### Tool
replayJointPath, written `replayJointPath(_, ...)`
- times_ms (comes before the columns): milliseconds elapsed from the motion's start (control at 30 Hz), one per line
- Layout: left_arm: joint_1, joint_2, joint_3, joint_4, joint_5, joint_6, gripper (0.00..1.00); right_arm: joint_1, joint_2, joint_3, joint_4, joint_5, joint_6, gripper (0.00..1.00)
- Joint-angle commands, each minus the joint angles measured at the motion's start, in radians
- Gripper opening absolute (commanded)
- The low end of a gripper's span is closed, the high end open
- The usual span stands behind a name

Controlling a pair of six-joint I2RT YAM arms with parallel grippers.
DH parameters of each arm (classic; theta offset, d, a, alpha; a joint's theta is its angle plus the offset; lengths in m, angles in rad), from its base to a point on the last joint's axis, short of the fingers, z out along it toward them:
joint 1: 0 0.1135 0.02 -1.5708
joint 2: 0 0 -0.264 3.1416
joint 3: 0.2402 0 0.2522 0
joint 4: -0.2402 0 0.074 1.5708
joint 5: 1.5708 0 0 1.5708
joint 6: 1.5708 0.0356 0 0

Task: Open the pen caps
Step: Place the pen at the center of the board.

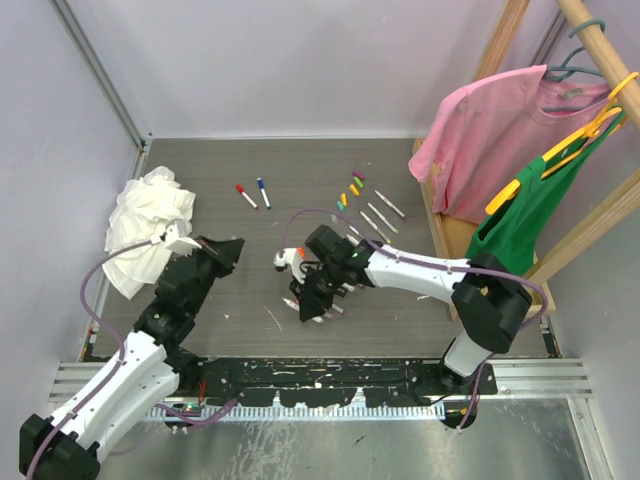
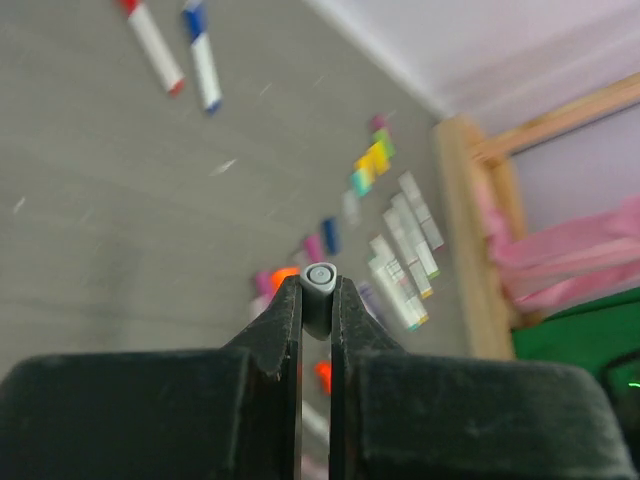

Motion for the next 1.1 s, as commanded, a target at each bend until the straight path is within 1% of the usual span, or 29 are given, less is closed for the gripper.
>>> replayJointPath(0,0.005,0.006,-0.069,-0.211,-0.012,-0.137,0.00,0.065,0.067,0.066,-0.052,0.244,-0.036,0.03)
replayJointPath(133,0.004,0.047,-0.095,-0.286,-0.014,-0.221,0.00,0.122,0.146,0.099,-0.078,0.351,-0.029,0.04)
replayJointPath(267,0.004,0.070,-0.109,-0.278,-0.004,-0.243,0.00,0.160,0.191,0.119,-0.090,0.443,-0.019,0.05)
replayJointPath(367,0.004,0.078,-0.118,-0.268,0.000,-0.247,0.00,0.172,0.205,0.129,-0.095,0.486,-0.014,0.08)
replayJointPath(600,0.004,0.067,-0.149,-0.253,0.003,-0.263,0.00,0.179,0.238,0.148,-0.122,0.513,-0.014,0.16)
replayJointPath(667,0.004,0.059,-0.149,-0.259,0.002,-0.264,0.00,0.181,0.244,0.151,-0.127,0.519,-0.014,0.21)
replayJointPath(800,0.004,0.038,-0.150,-0.268,0.000,-0.265,0.00,0.182,0.244,0.154,-0.131,0.528,-0.017,0.28)
replayJointPath(1067,0.004,0.021,-0.170,-0.246,0.017,-0.286,0.00,0.184,0.250,0.159,-0.139,0.529,-0.025,0.33)
